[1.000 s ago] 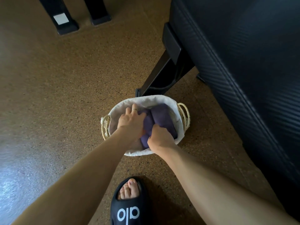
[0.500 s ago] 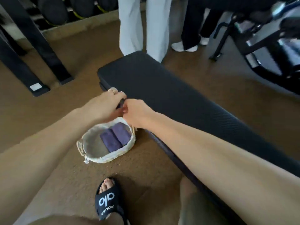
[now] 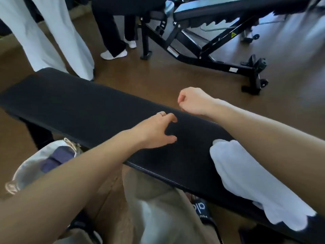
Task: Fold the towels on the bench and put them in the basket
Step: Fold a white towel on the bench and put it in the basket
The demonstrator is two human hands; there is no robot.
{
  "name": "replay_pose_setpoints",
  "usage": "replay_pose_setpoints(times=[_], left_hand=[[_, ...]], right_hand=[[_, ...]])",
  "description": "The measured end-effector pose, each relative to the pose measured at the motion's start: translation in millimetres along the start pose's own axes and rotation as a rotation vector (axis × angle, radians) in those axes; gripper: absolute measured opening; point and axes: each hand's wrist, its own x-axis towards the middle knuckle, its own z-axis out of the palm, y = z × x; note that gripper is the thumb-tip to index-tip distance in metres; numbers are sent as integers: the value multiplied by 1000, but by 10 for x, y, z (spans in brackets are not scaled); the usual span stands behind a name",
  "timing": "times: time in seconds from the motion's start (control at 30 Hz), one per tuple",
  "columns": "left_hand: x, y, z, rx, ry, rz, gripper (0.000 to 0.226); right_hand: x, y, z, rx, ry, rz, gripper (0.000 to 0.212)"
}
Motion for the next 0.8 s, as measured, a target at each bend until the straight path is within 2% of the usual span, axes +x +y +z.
replay_pose_setpoints(times=[0.17,0.3,0.37,0.53,0.67,0.8], left_hand=[[260,753,620,-107,-114,81,72],[348,1137,848,-205,-125,121,48],[390,1203,887,-242,-117,96,45],[459,1172,930,-358,-34,17,23],[437,1147,863,-551,30,-67,19],[453,1024,588,-509,199,-101,6]], right_hand=[[-527,819,-82,-167,-108,111,6],[-844,1125,-126,-233,-272,195,6],[-935,1219,-143,-247,-330,237,11],[-989,1325,-99,-174,-314,250,19],[-980,1256,-163,-30,-271,218,18],[-1029,1147,-349,128,-276,193,20]])
